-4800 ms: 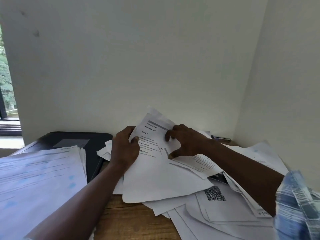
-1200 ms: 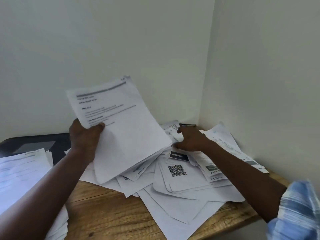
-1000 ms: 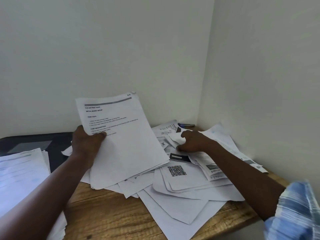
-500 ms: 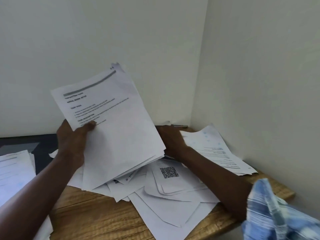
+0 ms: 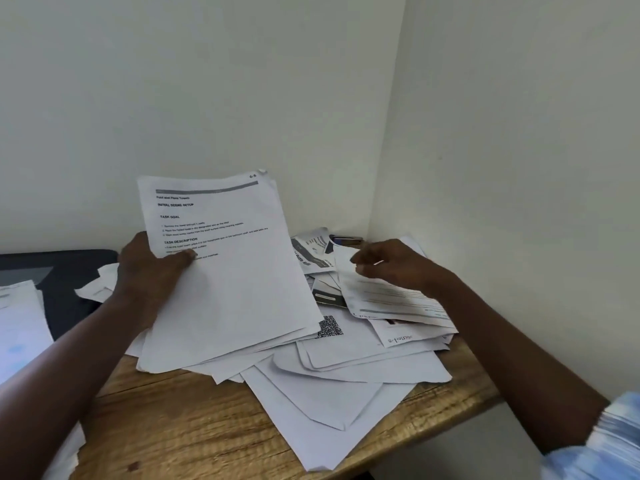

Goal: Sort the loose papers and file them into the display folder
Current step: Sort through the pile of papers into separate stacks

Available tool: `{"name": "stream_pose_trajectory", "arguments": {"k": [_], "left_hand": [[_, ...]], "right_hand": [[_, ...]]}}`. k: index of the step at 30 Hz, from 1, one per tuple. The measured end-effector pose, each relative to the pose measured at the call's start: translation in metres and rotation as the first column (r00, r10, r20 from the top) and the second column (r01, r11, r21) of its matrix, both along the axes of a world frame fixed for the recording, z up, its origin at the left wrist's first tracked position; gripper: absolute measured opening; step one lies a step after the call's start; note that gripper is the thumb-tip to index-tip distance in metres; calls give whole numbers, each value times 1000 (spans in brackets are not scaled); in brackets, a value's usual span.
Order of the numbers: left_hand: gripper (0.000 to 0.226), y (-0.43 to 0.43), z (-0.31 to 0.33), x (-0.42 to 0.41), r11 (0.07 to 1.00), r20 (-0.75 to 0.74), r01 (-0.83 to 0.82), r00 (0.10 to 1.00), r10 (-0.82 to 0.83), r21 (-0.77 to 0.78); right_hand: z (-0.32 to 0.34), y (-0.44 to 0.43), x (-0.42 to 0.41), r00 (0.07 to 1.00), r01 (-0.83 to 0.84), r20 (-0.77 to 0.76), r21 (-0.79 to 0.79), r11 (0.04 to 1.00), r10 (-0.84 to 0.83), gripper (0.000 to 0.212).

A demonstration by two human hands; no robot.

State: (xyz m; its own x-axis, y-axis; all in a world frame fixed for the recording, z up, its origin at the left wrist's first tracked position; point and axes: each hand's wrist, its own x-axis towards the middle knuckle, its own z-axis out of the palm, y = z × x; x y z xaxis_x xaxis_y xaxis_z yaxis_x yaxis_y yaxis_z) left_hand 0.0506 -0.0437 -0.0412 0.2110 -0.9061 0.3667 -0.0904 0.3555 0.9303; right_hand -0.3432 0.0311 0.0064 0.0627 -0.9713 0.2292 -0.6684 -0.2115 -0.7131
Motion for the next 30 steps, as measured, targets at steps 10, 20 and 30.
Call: {"name": "stream_pose_trajectory", "arguments": {"k": [10,20,30], "left_hand": [[49,2,-6,-3,999,127,-46,991,45,4],[39,6,-5,-5,996,234,-91,968,92,-12],[38,16,1,-15,991,269,-132,953,137,-39]], "right_hand": [[-27,47,11,960,59,-279,297,953,27,72],[-47,39,6,994,96,-65,73,993,-91,29],[-44,46,-3,578,628,-646,-39,777,-499,101]]}}
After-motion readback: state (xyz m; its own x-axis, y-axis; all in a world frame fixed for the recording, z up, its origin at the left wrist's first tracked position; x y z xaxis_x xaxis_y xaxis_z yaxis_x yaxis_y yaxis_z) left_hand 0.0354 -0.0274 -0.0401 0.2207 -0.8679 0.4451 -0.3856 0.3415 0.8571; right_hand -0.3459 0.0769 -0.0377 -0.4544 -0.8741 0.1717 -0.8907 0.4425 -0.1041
